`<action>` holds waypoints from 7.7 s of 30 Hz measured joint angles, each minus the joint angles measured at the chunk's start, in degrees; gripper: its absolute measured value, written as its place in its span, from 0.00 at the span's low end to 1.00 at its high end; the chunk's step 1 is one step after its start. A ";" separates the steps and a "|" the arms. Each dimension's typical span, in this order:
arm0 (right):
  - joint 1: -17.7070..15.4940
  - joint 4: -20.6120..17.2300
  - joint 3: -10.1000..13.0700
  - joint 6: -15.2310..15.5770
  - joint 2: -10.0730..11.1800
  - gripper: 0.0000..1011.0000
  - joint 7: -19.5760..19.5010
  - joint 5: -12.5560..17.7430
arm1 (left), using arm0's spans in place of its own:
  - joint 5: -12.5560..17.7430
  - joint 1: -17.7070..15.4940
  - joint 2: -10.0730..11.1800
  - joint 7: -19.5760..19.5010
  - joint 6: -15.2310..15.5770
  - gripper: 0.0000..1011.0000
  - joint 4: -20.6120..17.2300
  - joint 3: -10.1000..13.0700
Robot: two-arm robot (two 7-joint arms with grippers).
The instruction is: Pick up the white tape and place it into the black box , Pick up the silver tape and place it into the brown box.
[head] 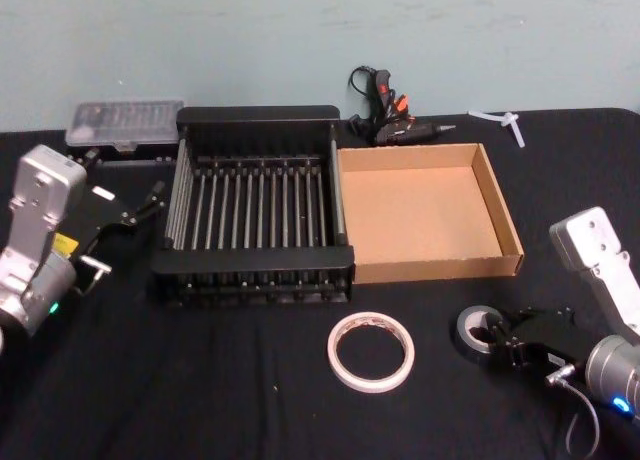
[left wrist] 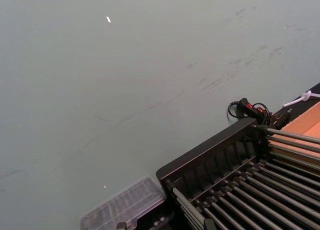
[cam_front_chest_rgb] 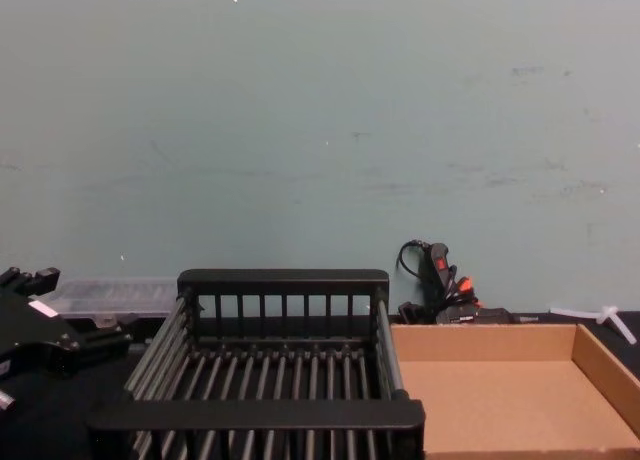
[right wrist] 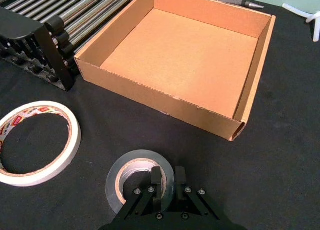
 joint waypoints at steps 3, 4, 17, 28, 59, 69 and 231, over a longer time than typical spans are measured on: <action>0.00 0.00 0.00 0.00 0.00 0.16 0.00 0.02 | 0.00 0.00 0.00 0.00 0.00 0.99 0.00 0.00; 0.00 0.00 0.00 0.00 0.00 0.16 0.00 0.03 | 0.00 0.01 0.00 0.00 0.00 0.99 0.00 0.00; -1.30 -1.87 2.08 -1.69 -0.65 0.16 2.35 -0.42 | 0.00 0.00 0.00 0.00 0.00 0.99 0.00 0.00; -0.60 -3.97 4.09 -4.80 -1.17 0.16 4.49 -1.79 | 0.00 0.00 0.00 0.00 0.00 0.99 0.00 0.00; 15.87 10.77 1.30 -17.67 -9.37 0.16 2.98 -13.17 | 0.00 0.00 0.00 0.00 0.00 0.99 0.00 0.00; 20.03 19.43 -0.55 -25.07 -12.69 0.16 1.93 -18.02 | 0.00 0.00 0.00 0.00 0.00 0.99 0.00 0.00; 4.24 -1.07 -5.39 4.14 -8.54 0.99 11.12 -13.70 | 0.00 0.00 0.00 0.00 0.00 0.99 0.00 0.00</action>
